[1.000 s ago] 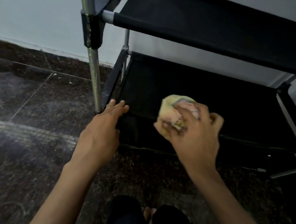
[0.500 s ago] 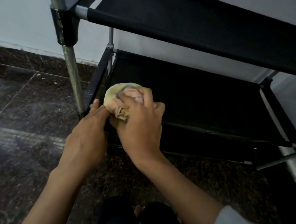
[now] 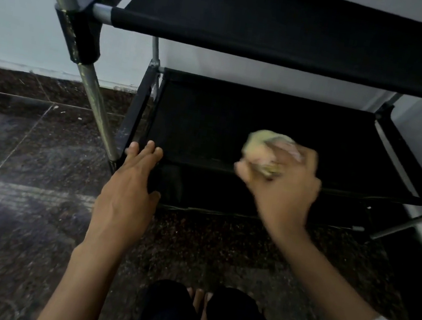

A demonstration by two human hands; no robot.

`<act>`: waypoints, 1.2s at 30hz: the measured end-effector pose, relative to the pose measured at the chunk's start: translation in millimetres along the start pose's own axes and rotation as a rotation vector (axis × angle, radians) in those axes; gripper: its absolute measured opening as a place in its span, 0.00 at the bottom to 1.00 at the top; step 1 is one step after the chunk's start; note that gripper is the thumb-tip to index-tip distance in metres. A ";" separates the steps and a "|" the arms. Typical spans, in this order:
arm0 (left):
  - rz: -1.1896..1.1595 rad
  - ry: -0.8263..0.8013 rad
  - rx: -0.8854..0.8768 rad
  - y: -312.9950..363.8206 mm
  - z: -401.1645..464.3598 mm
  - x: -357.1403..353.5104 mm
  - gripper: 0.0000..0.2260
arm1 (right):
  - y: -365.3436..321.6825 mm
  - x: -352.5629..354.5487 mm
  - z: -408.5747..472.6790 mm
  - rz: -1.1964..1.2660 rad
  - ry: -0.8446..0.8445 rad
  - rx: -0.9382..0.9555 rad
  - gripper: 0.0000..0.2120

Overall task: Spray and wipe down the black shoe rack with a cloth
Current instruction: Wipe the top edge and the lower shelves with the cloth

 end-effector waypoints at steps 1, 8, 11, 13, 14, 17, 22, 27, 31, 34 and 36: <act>0.007 -0.003 0.000 0.2 0.7 -0.3 0.33 | -19.9 -13.8 -9.1 0.032 -0.032 0.069 0.23; 0.007 -0.014 0.009 -0.8 1.8 3.3 0.34 | -55.1 -49.1 -41.8 -0.128 -0.097 0.372 0.22; 0.013 -0.037 0.040 -3.3 2.0 4.8 0.36 | 9.2 -15.1 -22.1 -0.153 -0.045 0.247 0.25; 0.019 -0.039 0.041 -1.6 0.5 5.3 0.36 | 49.8 13.6 -7.9 -0.153 -0.009 0.136 0.26; 0.027 -0.042 0.038 0.7 0.3 5.6 0.35 | 63.7 24.5 -1.4 -0.157 -0.008 0.101 0.26; 0.090 -0.074 0.047 6.4 0.8 5.7 0.33 | 73.1 43.8 19.3 -0.091 -0.039 0.060 0.24; 0.333 -0.145 -0.124 32.6 18.1 -9.8 0.28 | 27.9 35.4 22.1 0.078 0.145 -0.001 0.22; 0.120 -0.162 -0.239 64.9 34.5 -47.5 0.12 | -17.4 -19.4 -20.7 0.053 0.024 0.201 0.25; 0.114 -0.001 -0.166 60.3 32.1 -48.1 0.13 | 46.3 9.6 -5.1 0.070 0.117 0.016 0.26; 0.090 0.040 -0.156 64.6 30.7 -48.3 0.13 | 96.3 44.7 9.2 0.044 0.303 -0.123 0.24; 0.080 0.067 -0.165 67.9 29.6 -48.0 0.12 | 103.9 46.2 9.7 0.056 0.368 -0.208 0.24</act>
Point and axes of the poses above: each hand's wrist, its own z-axis towards the middle knuckle, its own x-axis out of the back of the hand, y = z × x, the point moved 5 cm from there along z, towards the middle knuckle, and after that the axes turned 8 degrees about -x, right-handed, at the moved point
